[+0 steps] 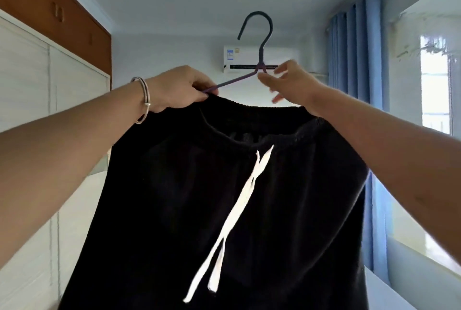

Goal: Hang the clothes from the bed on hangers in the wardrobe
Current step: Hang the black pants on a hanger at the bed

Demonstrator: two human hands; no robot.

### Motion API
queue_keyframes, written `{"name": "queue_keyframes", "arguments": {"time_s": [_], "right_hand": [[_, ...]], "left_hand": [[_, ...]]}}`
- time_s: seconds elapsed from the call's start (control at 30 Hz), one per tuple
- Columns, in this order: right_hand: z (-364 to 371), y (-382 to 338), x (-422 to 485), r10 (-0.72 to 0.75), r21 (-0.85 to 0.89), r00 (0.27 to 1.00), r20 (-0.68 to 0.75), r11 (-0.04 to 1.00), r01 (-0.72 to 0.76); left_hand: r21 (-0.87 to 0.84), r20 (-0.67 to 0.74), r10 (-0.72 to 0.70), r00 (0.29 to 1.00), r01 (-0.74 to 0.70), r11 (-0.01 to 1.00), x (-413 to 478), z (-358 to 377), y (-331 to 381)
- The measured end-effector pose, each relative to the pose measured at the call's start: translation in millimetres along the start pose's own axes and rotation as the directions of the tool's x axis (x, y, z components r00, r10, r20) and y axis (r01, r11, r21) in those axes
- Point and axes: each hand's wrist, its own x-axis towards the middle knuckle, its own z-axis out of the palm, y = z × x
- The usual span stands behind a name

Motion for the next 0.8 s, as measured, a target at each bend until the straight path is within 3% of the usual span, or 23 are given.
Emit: {"name": "queue_keyframes", "arguments": {"time_s": [0.07, 0.13, 0.2, 0.23, 0.3, 0.37, 0.4, 0.57, 0.8], "right_hand": [[-1, 2, -1, -0.029, 0.014, 0.997, 0.068, 1.000, 0.028], [2, 0, -1, -0.066, 0.027, 0.997, 0.044, 0.998, 0.064], [10, -2, 0, -0.074, 0.031, 0.997, 0.012, 0.997, 0.074], [14, -4, 1, -0.073, 0.027, 0.997, 0.009, 0.997, 0.072], [23, -8, 1, -0.062, 0.018, 0.998, 0.028, 0.998, 0.061], [28, -13, 2, -0.052, 0.025, 0.997, 0.059, 0.998, 0.051], [31, -14, 2, -0.050, 0.030, 0.996, 0.070, 0.998, 0.048], [43, -9, 5, -0.065, -0.029, 0.997, 0.033, 0.997, 0.066], [55, -1, 10, -0.029, -0.118, 0.999, -0.029, 0.993, 0.025]], "left_hand": [[0.011, 0.031, -0.010, 0.999, 0.010, 1.000, -5, 3, -3], [0.159, -0.090, 0.056, 0.994, -0.041, 0.986, -14, 15, -2], [0.289, -0.315, 0.250, 0.915, -0.159, 0.944, -34, 38, 9], [0.327, -0.336, 0.347, 0.876, -0.237, 0.915, -48, 53, 19], [0.359, -0.133, 0.404, 0.905, -0.336, 0.871, -70, 84, 40], [0.331, 0.076, 0.241, 0.968, -0.252, 0.909, -74, 108, 45], [0.307, 0.106, 0.187, 0.977, -0.212, 0.928, -70, 114, 45], [0.115, -0.002, 0.364, 0.931, -0.362, 0.925, -72, 120, 56], [0.086, 0.104, 0.513, 0.852, -0.521, 0.849, -93, 156, 84]]}}
